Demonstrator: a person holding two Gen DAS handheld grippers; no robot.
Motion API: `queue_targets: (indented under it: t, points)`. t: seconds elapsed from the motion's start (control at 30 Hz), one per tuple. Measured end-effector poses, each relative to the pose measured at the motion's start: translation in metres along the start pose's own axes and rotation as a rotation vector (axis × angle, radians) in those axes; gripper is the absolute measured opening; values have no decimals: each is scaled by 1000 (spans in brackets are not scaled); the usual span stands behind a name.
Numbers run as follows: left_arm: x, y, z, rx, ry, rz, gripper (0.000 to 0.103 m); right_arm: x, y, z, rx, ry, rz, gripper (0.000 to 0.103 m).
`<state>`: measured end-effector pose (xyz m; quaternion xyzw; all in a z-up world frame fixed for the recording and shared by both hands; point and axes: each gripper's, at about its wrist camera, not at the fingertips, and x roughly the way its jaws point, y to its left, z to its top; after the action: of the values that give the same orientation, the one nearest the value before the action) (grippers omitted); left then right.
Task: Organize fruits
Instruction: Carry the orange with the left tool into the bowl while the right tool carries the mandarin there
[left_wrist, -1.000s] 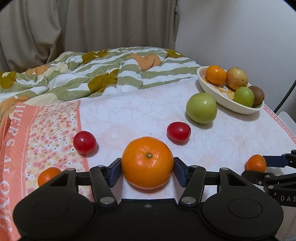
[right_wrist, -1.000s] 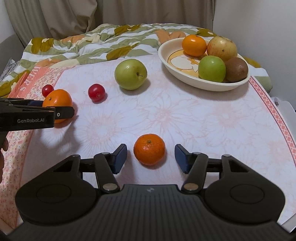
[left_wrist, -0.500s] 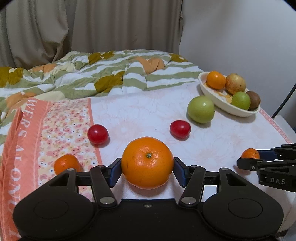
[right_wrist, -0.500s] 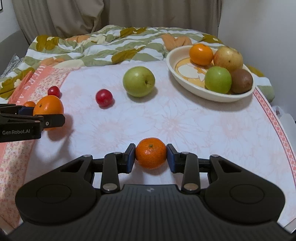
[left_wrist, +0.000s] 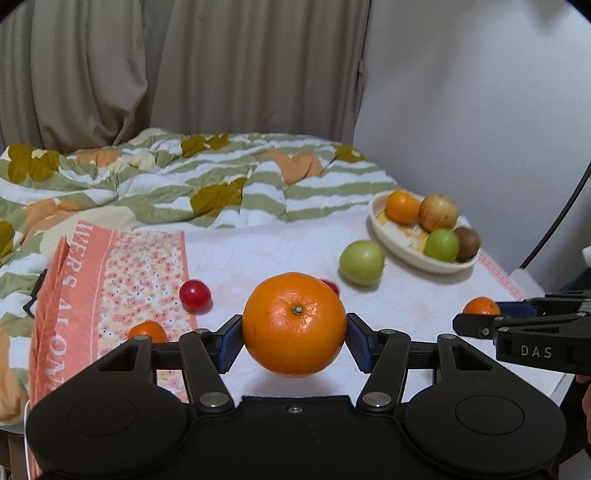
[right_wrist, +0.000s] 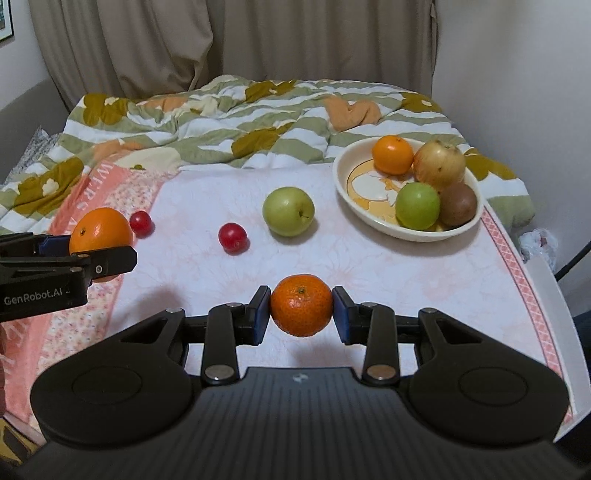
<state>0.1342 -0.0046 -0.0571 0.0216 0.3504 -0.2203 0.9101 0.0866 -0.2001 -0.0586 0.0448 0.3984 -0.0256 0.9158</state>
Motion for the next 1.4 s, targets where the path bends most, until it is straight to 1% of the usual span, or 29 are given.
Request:
queue_targets:
  t: [0.13, 0.3, 0.43, 0.6, 0.7, 0.87, 1.1, 1.2, 1.4]
  points:
    - [-14, -11, 6, 0, -24, -18, 63, -15, -6, 4, 10, 5, -9, 51]
    - [-29, -28, 15, -7, -57, -21, 63, -32, -22, 13, 9, -18, -21, 51]
    - [-34, -44, 21, -10, -82, 0, 63, -42, -41, 22, -9, -41, -20, 51]
    - [-37, -73, 30, -26, -113, 51, 63, -49, -68, 36, -70, -82, 16, 51]
    - [-35, -91, 40, -41, -127, 67, 63, -49, -88, 45, -103, -102, 41, 51]
    - [-22, -122, 57, -54, -141, 101, 63, -42, -125, 65, -133, -118, 83, 51]
    - [9, -158, 81, -95, -136, 140, 63, -21, -173, 95, -169, -119, 141, 51]
    - [27, -168, 91, -111, -127, 152, 63, -6, -189, 108, -187, -111, 158, 51]
    - [69, -173, 111, -127, -84, 166, 63, 25, -210, 126, -212, -79, 160, 51]
